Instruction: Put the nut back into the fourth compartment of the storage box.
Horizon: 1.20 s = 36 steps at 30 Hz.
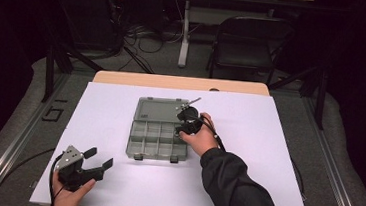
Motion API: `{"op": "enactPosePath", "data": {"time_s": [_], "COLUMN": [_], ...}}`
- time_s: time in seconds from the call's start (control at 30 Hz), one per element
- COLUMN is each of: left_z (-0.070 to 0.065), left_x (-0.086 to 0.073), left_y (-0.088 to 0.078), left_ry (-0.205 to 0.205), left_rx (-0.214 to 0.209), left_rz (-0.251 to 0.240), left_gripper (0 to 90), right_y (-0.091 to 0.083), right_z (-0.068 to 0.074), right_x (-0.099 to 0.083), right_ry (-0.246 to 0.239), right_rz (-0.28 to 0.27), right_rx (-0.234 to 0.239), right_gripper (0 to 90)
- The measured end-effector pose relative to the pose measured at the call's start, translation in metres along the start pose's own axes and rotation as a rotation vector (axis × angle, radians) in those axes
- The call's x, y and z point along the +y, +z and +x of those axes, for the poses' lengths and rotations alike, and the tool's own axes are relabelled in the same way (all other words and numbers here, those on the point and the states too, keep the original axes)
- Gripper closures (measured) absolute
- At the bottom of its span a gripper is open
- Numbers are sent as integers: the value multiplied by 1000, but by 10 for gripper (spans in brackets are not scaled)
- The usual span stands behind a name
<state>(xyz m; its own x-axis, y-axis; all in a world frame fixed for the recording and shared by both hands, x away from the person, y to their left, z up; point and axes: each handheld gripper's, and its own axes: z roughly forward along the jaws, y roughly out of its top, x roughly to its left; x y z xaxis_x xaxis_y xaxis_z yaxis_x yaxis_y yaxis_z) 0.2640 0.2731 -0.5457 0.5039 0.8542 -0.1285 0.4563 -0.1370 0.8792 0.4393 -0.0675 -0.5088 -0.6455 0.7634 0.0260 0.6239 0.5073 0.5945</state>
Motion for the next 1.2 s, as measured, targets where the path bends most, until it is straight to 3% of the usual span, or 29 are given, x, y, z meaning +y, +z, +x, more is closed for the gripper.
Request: {"op": "enactPosePath", "data": {"time_s": [0.07, 0.17, 0.27, 0.37, 0.4, 0.43, 0.5, 0.53, 0.63, 0.67, 0.7, 0.73, 0.77, 0.8, 1.0, 1.2], "left_z": [0, 0, 0, 0, 0, 0, 0, 0, 0, 0, 0, 0, 0, 0, -1, -1], "left_x": [0, 0, 0, 0, 0, 0, 0, 0, 0, -1, -1, -1, -1, -1, 0, -1], "left_y": [0, 0, 0, 0, 0, 0, 0, -1, -1, 0, 0, 0, 0, 0, 0, 0], "left_ry": [0, -2, -1, -1, -1, -1, -2, -2, -3, -4, -4, -3, -4, -4, 2, 0], "left_rx": [0, 2, 3, 2, 3, 3, 2, 3, 4, 6, 6, 6, 8, 9, 9, 10], "left_rz": [0, -2, -1, 0, 1, 1, -4, -1, -4, -8, -7, -4, -4, -3, 0, -2], "left_gripper": [233, 233, 233, 233, 233, 233, 233, 233, 233, 233, 233, 233, 233, 233, 233, 233], "right_y": [0, -4, -4, -14, -12, -14, -25, -23, -40, -41, -52, -50, -62, -62, -88, -106], "right_z": [0, -1, -3, -6, -6, -6, -7, -7, -10, -11, -13, -13, -15, -16, -18, -19], "right_x": [-1, -1, -3, -4, -6, -6, -7, -11, -16, -21, -22, -28, -30, -35, -65, -103], "right_ry": [6, 10, 22, 7, 17, 12, -1, 13, 9, 24, 12, 37, 24, 36, 38, 5], "right_rz": [11, 6, -65, -32, -96, -106, -44, -133, -84, -164, -81, -185, -99, -174, -211, -249], "right_rx": [8, 1, -10, -21, -17, -20, -27, -17, -11, -1, -2, 8, 13, 19, 36, -12], "right_gripper": [670, 520, 439, 430, 430, 429, 426, 424, 420, 418, 418, 418, 419, 420, 415, 407]}}
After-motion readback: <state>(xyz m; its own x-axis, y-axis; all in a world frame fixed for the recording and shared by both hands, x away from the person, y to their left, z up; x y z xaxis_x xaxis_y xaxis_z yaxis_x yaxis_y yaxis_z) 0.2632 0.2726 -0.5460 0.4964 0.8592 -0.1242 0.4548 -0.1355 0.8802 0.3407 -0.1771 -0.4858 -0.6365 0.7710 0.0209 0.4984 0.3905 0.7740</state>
